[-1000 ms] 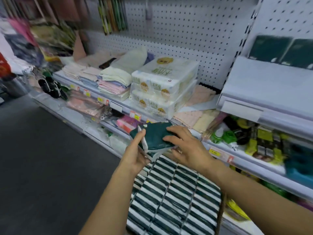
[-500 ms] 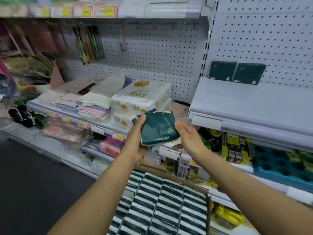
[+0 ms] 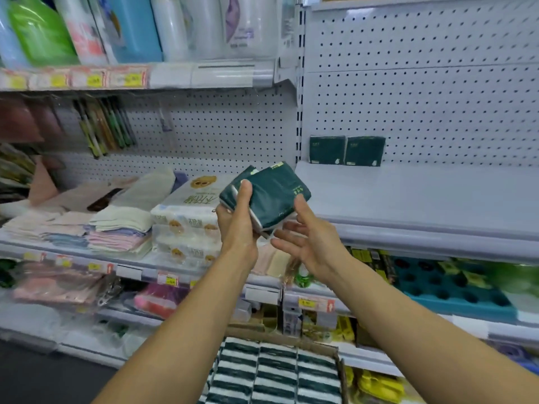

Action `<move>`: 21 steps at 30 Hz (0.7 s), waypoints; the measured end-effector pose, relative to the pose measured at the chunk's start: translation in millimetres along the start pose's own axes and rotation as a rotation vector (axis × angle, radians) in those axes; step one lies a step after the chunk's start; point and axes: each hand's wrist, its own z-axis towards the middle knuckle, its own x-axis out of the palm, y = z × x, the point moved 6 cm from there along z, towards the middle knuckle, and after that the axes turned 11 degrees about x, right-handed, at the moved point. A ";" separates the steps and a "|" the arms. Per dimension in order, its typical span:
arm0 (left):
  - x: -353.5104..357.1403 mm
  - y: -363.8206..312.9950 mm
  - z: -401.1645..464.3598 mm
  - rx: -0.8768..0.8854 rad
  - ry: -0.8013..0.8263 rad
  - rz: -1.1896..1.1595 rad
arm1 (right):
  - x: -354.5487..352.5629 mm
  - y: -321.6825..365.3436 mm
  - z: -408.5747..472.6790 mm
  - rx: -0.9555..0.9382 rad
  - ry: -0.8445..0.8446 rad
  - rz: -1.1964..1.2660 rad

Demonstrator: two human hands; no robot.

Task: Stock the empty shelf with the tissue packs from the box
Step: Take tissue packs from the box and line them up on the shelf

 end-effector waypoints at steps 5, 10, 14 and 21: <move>55.8 21.4 -2.1 0.021 0.053 -0.091 | -15.9 36.1 6.4 -0.021 -0.033 0.007; 101.1 56.1 4.5 -0.155 0.041 -0.264 | -57.3 76.1 16.5 -0.031 -0.099 0.034; 124.3 80.5 20.6 -0.187 -0.168 -0.120 | -108.8 130.9 28.6 -0.075 -0.191 -0.038; 185.8 120.4 58.2 -0.244 -0.033 0.119 | -227.9 268.4 61.6 -0.386 -0.583 -0.840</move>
